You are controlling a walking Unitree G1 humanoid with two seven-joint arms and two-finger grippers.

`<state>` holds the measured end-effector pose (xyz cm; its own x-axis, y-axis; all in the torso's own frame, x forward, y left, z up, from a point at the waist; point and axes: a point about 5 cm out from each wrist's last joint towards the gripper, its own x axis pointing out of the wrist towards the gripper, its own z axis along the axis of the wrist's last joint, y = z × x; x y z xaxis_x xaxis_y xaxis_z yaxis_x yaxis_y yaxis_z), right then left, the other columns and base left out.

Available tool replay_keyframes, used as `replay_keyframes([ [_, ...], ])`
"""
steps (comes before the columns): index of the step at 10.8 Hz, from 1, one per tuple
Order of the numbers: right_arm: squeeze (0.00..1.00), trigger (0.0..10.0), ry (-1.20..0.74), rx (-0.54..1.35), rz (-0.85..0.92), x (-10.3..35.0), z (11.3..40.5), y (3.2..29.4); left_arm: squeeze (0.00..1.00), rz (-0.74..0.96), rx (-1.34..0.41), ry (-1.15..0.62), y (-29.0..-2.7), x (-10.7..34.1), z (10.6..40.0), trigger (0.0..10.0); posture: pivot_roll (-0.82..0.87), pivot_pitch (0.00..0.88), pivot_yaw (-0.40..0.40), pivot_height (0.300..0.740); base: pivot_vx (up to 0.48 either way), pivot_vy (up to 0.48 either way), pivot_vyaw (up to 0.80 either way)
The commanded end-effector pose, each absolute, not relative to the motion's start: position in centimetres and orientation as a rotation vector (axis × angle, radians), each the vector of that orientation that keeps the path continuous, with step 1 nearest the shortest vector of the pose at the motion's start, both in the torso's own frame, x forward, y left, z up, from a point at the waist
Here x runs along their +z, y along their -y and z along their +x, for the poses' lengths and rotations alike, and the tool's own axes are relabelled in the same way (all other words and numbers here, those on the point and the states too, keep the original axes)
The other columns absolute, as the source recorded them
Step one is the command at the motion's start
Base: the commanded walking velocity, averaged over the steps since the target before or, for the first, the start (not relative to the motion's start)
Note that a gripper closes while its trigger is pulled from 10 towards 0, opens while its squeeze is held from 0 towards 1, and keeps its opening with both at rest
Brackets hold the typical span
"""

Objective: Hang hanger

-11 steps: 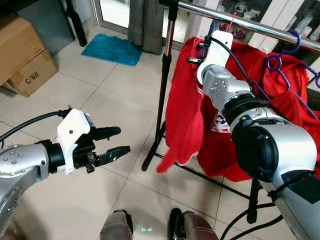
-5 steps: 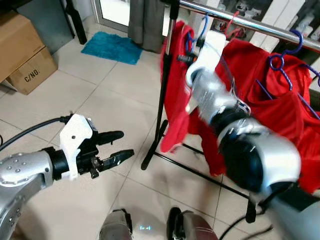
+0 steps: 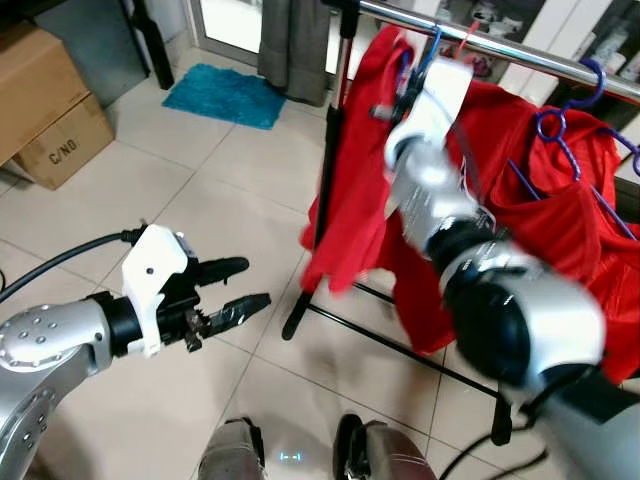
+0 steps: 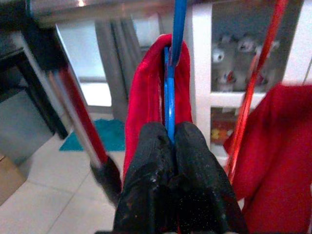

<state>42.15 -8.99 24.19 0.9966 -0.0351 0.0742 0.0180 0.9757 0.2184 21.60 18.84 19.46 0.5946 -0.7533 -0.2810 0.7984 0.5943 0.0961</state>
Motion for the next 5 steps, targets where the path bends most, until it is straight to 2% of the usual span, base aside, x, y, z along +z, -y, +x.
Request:
replay_keyframes([
  [1, 0.0, 10.0, 0.109, -0.03, 0.189, 25.7, 42.4, 9.1, 0.0, 0.219, -0.941, -0.215, -18.2, 19.6, 21.3, 10.0, 0.22, 0.186, -0.09, 0.74, 0.0, 0.0, 0.0],
  [3, 0.0, 10.0, 0.009, 0.004, 0.076, 26.4, 42.7, 8.5, 0.0, 0.231, -0.958, -0.215, -18.4, 20.2, 21.2, 10.0, 0.23, 0.208, -0.097, 0.74, 0.0, 0.0, 0.0],
  [5, 0.0, 10.0, -0.034, 0.03, 0.035, 26.7, 42.7, 8.0, 0.0, 0.247, -0.962, -0.229, -18.8, 20.5, 21.0, 10.0, 0.23, 0.219, -0.105, 0.74, 0.0, 0.0, 0.0],
])
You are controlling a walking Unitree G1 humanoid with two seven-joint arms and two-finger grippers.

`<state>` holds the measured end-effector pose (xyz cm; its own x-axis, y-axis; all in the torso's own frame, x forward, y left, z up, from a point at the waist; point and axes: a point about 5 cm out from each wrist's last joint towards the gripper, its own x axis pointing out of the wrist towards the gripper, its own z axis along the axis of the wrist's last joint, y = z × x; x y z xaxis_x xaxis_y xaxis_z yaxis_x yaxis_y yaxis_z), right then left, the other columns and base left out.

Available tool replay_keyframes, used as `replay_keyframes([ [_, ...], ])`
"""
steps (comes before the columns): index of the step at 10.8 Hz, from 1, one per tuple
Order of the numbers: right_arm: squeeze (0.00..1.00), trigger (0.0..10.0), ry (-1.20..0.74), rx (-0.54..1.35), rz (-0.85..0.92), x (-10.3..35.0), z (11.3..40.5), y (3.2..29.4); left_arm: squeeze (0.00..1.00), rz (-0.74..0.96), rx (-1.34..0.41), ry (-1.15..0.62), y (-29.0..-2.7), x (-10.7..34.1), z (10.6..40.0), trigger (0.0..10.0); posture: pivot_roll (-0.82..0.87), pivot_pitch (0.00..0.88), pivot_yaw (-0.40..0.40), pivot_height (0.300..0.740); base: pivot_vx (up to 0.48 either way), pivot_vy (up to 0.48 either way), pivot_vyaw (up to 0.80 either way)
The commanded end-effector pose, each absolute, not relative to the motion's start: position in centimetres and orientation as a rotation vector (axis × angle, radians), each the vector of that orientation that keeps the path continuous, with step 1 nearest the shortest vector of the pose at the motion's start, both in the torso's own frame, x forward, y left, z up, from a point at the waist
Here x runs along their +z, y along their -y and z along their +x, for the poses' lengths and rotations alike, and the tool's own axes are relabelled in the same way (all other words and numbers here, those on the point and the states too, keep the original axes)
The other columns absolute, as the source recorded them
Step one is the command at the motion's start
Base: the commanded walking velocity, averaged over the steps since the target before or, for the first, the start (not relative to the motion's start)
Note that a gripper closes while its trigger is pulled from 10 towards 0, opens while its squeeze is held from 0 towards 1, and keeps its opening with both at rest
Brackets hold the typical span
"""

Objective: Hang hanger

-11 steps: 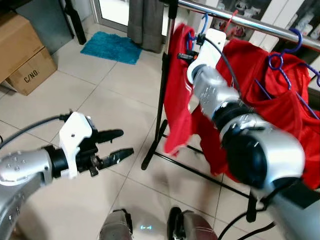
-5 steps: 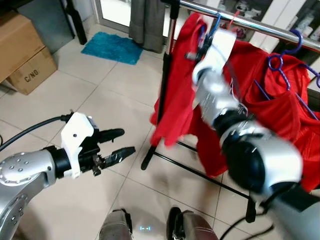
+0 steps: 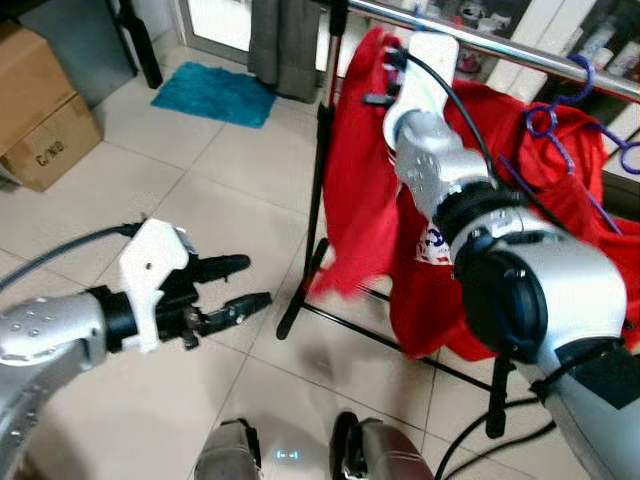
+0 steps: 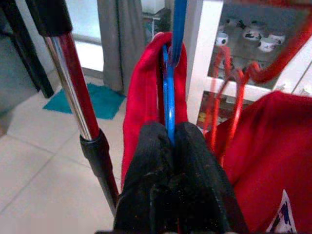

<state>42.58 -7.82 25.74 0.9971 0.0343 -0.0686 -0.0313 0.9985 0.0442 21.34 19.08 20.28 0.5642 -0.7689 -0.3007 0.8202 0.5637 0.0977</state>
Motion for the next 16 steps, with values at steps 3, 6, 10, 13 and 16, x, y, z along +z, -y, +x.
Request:
replay_keyframes([
  [3, 0.0, 10.0, -0.123, 0.048, 0.079, 26.1, 42.6, 7.5, 0.0, 0.254, -0.954, -0.242, -19.2, 20.8, 20.8, 10.0, 0.23, 0.225, -0.118, 0.74, 0.0, 0.0, 0.0],
  [6, 0.0, 10.0, -0.119, 0.064, 0.087, 26.9, 42.6, 7.1, 0.0, 0.25, -0.944, -0.25, -19.5, 20.9, 20.2, 10.0, 0.23, 0.251, -0.141, 0.74, 0.0, 0.0, 0.0],
  [10, 0.0, 10.0, 0.033, 0.158, 0.265, 27.2, 42.4, 6.6, 0.0, 0.173, -0.908, -0.174, -18.2, 21.1, 20.2, 10.0, 0.18, 0.241, -0.129, 0.74, 0.0, 0.0, 0.0],
  [13, 0.0, 10.0, -0.018, 0.463, 0.288, 21.8, 41.2, 7.0, 0.0, 0.1, -0.695, -0.193, -17.6, 17.4, 20.8, 10.0, 0.12, 0.096, -0.067, 0.74, 0.0, 0.0, 0.0],
  [16, 0.0, 10.0, -0.032, 0.575, 0.21, 17.8, 37.9, 9.5, 0.0, 0.074, -0.487, -0.207, -17.8, 14.8, 22.7, 10.0, 0.08, 0.0, -0.039, 0.74, 0.0, 0.0, 0.0],
])
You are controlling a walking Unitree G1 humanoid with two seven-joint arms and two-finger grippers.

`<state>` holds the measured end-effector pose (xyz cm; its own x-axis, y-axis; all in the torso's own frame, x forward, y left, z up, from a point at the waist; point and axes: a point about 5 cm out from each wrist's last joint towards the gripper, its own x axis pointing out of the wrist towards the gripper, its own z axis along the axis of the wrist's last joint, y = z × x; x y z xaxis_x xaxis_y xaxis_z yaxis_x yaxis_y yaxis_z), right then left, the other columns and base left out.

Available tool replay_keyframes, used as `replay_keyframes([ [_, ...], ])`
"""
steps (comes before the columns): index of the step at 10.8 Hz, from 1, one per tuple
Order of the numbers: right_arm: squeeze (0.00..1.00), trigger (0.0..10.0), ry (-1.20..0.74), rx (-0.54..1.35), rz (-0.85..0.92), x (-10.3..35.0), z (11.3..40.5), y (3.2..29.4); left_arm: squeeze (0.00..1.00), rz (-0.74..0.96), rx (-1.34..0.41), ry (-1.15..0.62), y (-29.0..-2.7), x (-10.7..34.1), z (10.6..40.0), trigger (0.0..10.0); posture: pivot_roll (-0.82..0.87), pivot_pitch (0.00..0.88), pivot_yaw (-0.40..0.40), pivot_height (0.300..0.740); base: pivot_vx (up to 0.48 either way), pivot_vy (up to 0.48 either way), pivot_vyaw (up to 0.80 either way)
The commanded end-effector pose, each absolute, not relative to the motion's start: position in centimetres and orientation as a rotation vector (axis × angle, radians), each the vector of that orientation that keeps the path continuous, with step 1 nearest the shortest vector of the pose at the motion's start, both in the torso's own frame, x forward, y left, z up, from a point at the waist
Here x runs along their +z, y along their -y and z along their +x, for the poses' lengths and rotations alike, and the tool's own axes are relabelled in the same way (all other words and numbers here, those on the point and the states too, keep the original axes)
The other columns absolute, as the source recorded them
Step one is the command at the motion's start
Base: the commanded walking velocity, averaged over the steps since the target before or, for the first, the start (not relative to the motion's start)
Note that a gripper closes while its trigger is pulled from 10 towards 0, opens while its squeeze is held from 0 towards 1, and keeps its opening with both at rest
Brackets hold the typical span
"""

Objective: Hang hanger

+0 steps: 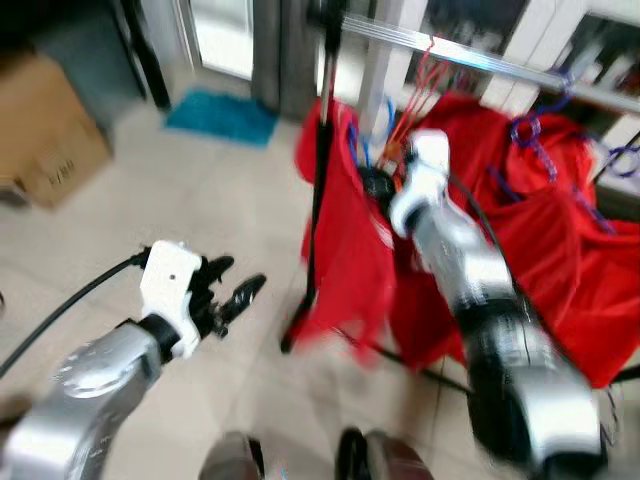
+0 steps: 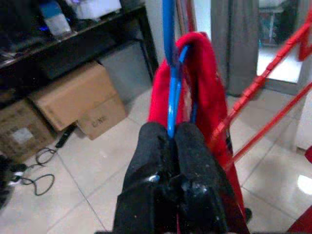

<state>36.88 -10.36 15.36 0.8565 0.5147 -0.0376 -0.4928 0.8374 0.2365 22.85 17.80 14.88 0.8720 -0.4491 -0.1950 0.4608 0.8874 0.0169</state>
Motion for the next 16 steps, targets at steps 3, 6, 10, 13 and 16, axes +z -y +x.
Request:
replay_keyframes([
  [3, 0.0, 10.0, -0.005, 0.696, 0.245, 17.4, 30.3, 10.3, 0.0, 0.041, -0.4, -0.103, -17.1, 15.0, 24.4, 10.0, 0.07, 0.0, -0.039, 0.74, 0.0, 0.0, 0.0],
  [6, 0.0, 10.0, -0.272, 0.708, 0.084, 13.3, 25.6, 11.3, 0.0, 0.064, -0.372, -0.109, -17.3, 14.3, 24.6, 10.0, 0.07, 0.0, -0.063, 0.74, 0.0, 0.0, 0.0],
  [10, 0.0, 10.0, -0.437, 0.473, -0.044, 9.0, 23.8, 14.3, 0.0, 0.075, -0.338, -0.125, -17.6, 12.9, 24.2, 10.0, 0.07, 0.0, -0.093, 0.74, 0.0, 0.0, 0.0],
  [13, 0.0, 10.0, -0.285, 0.522, -0.102, 10.7, 25.1, 12.7, 0.0, 0.101, -0.344, -0.09, -17.4, 13.1, 24.8, 10.0, 0.07, 0.0, -0.085, 0.74, 0.0, 0.0, 0.0],
  [16, 0.0, 10.0, -0.045, 0.528, -0.118, 14.6, 28.1, 11.6, 0.0, 0.128, -0.303, -0.02, -18.5, 14.4, 25.9, 10.0, 0.09, 0.0, -0.091, 0.74, 0.0, 0.0, 0.0],
])
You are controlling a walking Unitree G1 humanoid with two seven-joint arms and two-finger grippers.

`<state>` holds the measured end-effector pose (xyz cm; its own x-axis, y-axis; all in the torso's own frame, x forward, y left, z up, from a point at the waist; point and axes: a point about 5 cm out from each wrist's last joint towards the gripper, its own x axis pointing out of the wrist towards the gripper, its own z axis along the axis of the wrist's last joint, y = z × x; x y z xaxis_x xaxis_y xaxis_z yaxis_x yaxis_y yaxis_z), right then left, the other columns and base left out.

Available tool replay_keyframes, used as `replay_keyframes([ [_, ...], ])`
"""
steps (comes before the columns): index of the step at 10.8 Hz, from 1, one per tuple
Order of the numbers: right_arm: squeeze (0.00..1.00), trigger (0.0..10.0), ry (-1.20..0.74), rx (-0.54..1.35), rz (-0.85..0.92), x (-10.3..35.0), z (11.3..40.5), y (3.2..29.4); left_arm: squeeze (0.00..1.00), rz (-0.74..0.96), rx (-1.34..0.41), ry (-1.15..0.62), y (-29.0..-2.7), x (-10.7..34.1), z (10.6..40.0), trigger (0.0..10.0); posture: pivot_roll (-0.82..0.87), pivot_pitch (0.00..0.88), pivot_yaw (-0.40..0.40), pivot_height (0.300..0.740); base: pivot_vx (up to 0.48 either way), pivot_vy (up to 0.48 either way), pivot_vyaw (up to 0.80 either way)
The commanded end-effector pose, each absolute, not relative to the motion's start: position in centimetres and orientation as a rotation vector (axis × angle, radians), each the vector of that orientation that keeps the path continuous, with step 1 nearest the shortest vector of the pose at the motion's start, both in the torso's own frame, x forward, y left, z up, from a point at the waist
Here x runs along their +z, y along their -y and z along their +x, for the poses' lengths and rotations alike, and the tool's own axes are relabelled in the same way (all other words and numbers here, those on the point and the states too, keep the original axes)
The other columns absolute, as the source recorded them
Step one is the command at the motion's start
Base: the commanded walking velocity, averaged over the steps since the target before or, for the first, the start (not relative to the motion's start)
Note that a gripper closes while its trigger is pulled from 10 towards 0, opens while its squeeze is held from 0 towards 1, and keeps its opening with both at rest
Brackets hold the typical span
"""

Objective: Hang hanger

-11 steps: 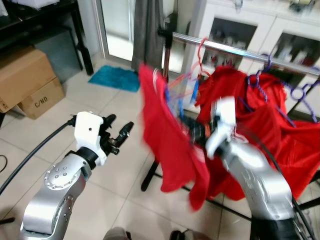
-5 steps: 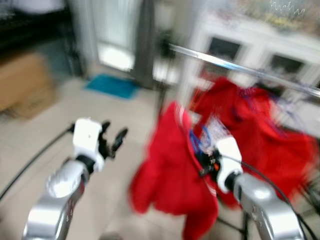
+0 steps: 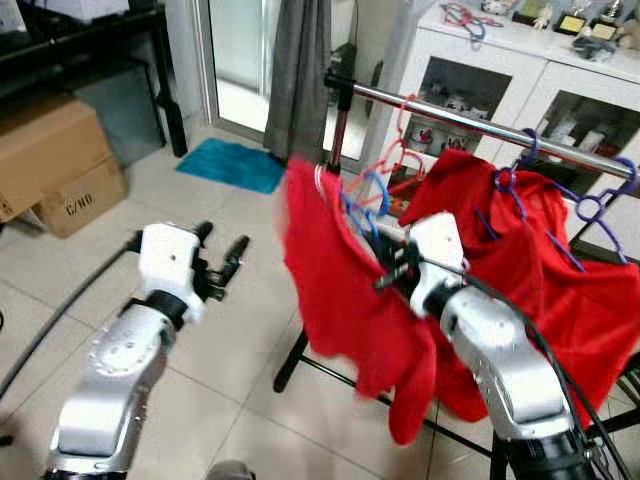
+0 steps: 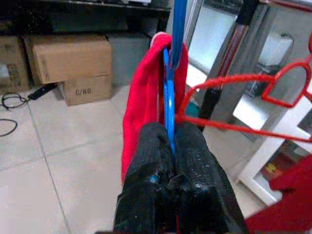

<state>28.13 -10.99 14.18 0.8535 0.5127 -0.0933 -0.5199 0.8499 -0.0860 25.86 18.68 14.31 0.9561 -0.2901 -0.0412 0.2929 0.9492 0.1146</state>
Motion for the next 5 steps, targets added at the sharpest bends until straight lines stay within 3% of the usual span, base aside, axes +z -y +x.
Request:
replay_keyframes([
  [1, 0.0, 10.0, 0.058, 0.525, -0.094, 16.5, 28.9, 11.2, 0.0, 0.14, -0.294, -0.009, -18.9, 14.7, 26.3, 10.0, 0.09, 0.0, -0.092, 0.74, 0.0, 0.0, 0.0],
  [3, 0.0, 10.0, 0.152, 0.629, -0.107, 18.1, 29.2, 9.4, 0.0, 0.166, -0.321, 0.011, -19.0, 15.2, 26.8, 10.0, 0.1, 0.0, -0.092, 0.74, 0.0, 0.0, 0.0],
  [5, 0.0, 10.0, 0.103, 0.907, -0.231, 16.5, 27.1, 7.5, 0.0, 0.156, -0.34, 0.026, -19.0, 15.4, 26.9, 10.0, 0.1, 0.0, -0.09, 0.74, 0.0, 0.0, 0.0],
])
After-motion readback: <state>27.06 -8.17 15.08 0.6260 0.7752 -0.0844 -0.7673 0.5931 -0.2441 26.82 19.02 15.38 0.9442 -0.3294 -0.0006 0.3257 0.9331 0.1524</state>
